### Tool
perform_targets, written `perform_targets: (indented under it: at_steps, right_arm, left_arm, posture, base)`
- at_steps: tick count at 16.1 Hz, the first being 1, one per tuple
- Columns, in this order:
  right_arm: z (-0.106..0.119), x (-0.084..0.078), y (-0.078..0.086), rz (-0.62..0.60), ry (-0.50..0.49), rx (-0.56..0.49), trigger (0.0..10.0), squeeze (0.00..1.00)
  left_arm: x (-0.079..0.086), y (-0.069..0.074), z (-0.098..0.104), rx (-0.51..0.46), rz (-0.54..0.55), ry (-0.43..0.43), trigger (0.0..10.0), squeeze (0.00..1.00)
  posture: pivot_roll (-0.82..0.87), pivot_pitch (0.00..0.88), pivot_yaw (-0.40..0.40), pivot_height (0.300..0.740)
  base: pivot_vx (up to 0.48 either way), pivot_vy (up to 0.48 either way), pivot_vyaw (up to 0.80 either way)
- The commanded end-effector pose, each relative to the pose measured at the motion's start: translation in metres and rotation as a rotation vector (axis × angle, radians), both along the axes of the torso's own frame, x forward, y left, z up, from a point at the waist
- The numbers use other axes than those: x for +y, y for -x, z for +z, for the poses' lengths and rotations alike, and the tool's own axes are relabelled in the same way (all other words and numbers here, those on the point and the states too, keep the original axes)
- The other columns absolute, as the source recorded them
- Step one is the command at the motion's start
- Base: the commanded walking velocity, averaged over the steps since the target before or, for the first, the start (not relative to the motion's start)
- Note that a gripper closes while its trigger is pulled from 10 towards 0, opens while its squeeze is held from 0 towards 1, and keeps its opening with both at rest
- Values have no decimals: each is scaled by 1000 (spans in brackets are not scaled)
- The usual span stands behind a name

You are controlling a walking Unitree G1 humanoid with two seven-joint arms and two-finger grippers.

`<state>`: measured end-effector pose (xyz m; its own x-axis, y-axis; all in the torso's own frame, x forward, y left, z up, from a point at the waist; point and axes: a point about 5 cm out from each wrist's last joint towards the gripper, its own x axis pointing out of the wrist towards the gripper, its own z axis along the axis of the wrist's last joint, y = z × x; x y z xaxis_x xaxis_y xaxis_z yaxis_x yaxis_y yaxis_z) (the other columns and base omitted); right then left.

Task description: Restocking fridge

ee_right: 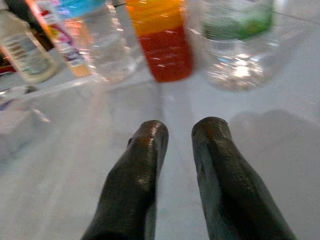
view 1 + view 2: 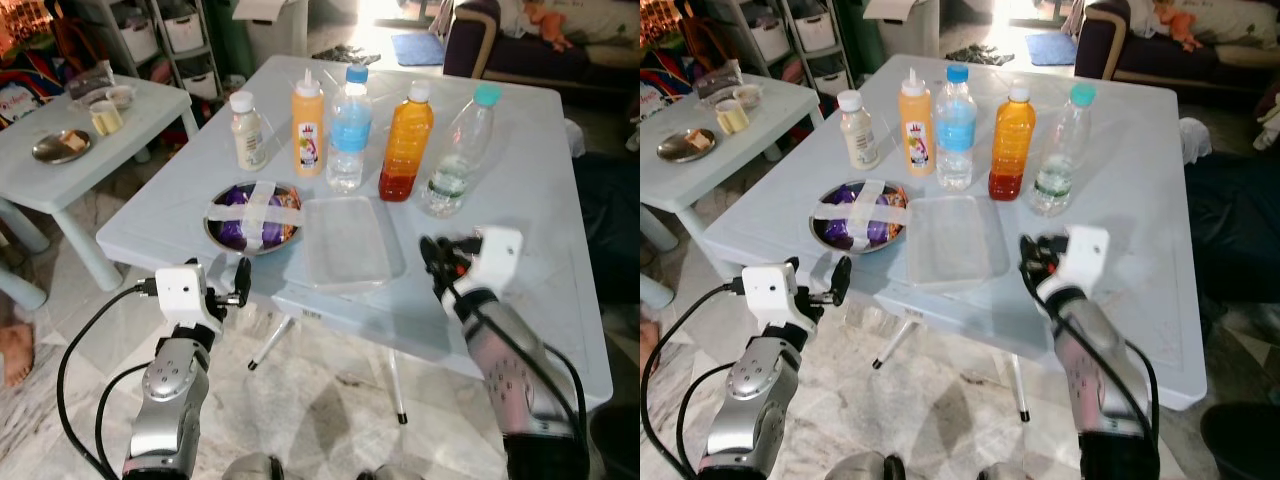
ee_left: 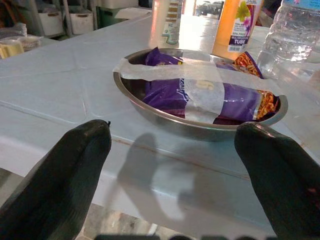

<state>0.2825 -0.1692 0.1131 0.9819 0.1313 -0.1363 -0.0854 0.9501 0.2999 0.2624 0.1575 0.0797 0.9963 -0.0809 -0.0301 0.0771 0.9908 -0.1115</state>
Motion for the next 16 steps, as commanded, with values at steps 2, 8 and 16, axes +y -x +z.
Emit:
perform_targets:
  at_steps: [2,8,16]
  right_arm:
    - [13,10,2,69,-63,-72,10000,1000]
    - [11,32,3,202,-162,-66,10000,1000]
    - [-7,53,8,411,-228,56,10000,0]
  left_arm:
    - [0,-3,-1,9,-4,-3,10000,0]
    - [-1,-3,-1,8,-3,3,10000,0]
    - [-6,-3,2,1,-14,8,10000,0]
  posture:
    - [-82,38,56,740]
    - [-74,37,49,740]
    - [-71,43,48,740]
  base:
    - [0,0,0]
    - [0,0,0]
    - [0,0,0]
